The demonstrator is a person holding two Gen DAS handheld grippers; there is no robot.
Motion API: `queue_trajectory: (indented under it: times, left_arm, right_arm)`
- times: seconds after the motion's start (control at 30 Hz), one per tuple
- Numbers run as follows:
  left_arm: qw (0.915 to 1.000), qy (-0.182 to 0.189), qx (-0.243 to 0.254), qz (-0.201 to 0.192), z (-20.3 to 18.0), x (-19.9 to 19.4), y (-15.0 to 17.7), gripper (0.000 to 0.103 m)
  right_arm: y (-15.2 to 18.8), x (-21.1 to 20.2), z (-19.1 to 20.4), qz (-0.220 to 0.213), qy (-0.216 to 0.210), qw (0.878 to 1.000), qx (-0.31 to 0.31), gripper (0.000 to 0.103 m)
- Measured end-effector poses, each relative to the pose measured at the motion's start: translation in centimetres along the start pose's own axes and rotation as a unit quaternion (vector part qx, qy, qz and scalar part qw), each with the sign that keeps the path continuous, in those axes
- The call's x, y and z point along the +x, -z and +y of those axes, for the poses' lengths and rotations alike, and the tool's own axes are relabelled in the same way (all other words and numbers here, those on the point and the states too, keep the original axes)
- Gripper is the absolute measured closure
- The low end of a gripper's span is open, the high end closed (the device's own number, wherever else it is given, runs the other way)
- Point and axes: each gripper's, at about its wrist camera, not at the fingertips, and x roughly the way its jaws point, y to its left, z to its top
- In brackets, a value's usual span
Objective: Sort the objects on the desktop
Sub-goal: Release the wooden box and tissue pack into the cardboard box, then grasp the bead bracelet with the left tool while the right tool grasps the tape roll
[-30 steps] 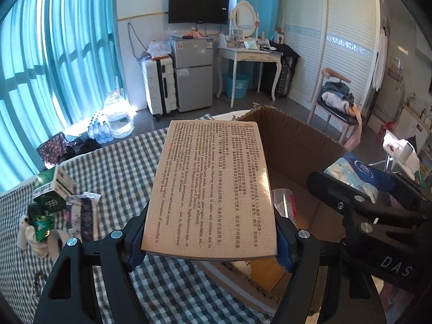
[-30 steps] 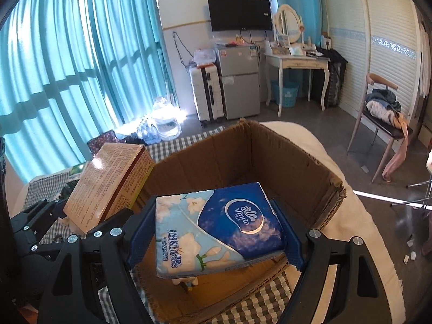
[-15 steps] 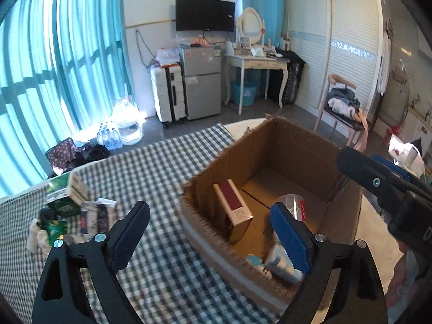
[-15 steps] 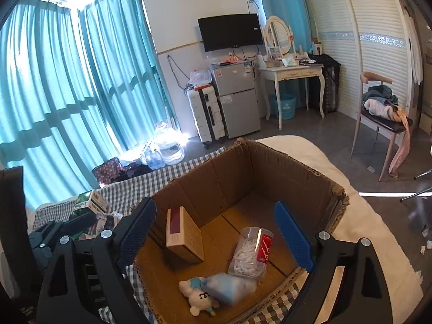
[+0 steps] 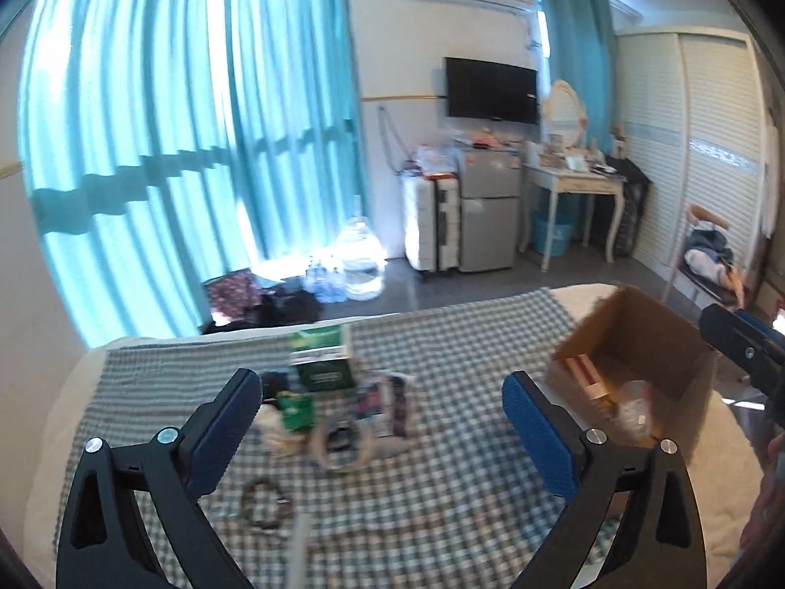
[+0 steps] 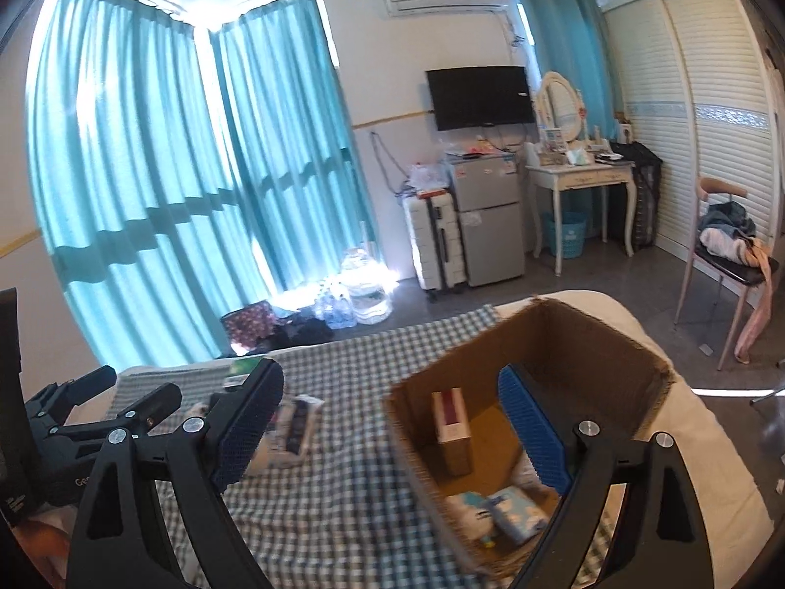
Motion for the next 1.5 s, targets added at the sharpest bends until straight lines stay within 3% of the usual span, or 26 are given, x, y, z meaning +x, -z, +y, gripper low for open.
queue_trajectory:
  times: [0.17, 0.43, 0.9, 1.33, 1.5]
  left_arm:
    - [0.9976, -0.056, -0.036, 0.019, 6.8, -0.4, 2.6, 0.000]
    - [0.9896, -0.082, -0.084, 0.083, 12.3, 3.6, 9.1, 0.000]
    - [0.9776, -0.066, -0.097, 0.174, 13.9, 12.0, 17.1, 0.000]
    - [0.9668, -0.027, -0.090, 0.238, 13.2, 19.1, 19.9, 0.000]
    - [0.9587, -0.055, -0.095, 0.263, 14.2, 21.9, 20.5, 0.000]
  right_arm:
    - [2.7, 1.2, 5.2, 0.009, -0.047, 0.999, -0.010, 0.013]
    - [8.5, 6.0, 10.2, 0.054, -0.065, 0.996, -0.038, 0.012]
    - [16.0, 14.4, 14.4, 0.112, -0.037, 0.984, -0.137, 0.012]
    - [18.6, 21.2, 16.9, 0.151, -0.045, 0.975, -0.157, 0.012]
    - [19.1, 23.2, 17.3, 0.163, -0.047, 0.972, -0.162, 0.012]
